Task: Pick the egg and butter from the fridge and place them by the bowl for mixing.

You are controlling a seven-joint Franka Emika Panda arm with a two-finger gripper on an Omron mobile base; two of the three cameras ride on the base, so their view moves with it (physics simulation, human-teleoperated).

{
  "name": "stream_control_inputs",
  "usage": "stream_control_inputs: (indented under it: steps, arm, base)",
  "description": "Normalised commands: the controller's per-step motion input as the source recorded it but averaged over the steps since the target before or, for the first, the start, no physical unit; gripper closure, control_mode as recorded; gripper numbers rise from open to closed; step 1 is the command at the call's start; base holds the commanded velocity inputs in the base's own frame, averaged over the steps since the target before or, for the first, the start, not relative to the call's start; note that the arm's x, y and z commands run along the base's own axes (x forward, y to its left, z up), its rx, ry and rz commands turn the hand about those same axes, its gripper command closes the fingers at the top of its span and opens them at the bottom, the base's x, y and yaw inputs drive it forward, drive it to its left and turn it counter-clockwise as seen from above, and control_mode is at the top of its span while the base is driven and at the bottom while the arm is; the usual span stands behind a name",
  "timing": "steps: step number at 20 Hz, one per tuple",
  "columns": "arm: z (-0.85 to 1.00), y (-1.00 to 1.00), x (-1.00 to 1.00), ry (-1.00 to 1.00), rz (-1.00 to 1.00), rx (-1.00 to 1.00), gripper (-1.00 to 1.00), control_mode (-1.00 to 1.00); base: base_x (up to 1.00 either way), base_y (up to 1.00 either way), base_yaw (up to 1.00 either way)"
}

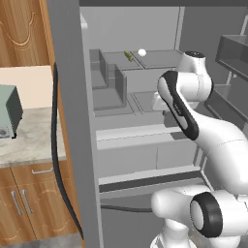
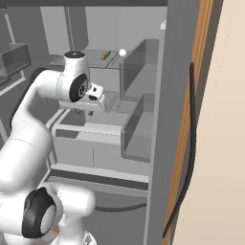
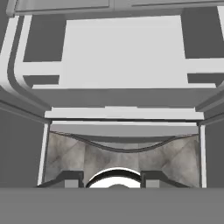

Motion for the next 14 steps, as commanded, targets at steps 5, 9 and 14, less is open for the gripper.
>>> stream_control_inputs:
  steps: [5, 9, 14]
  arm:
    - [0.18, 0.00, 0.00, -0.05, 0.00, 0.00, -1.00, -1.00]
    - [0.53, -0.04, -0.45, -0.32, 0.04, -0.06, -1.00, -1.00]
    - [0.59, 0.00, -0.23, -0.31, 0.04, -0.06, -1.00, -1.00]
  base:
    - [0.00, 0.00, 0.00]
    - [0.00, 0.00, 0.00]
    - [0.00, 0.00, 0.00]
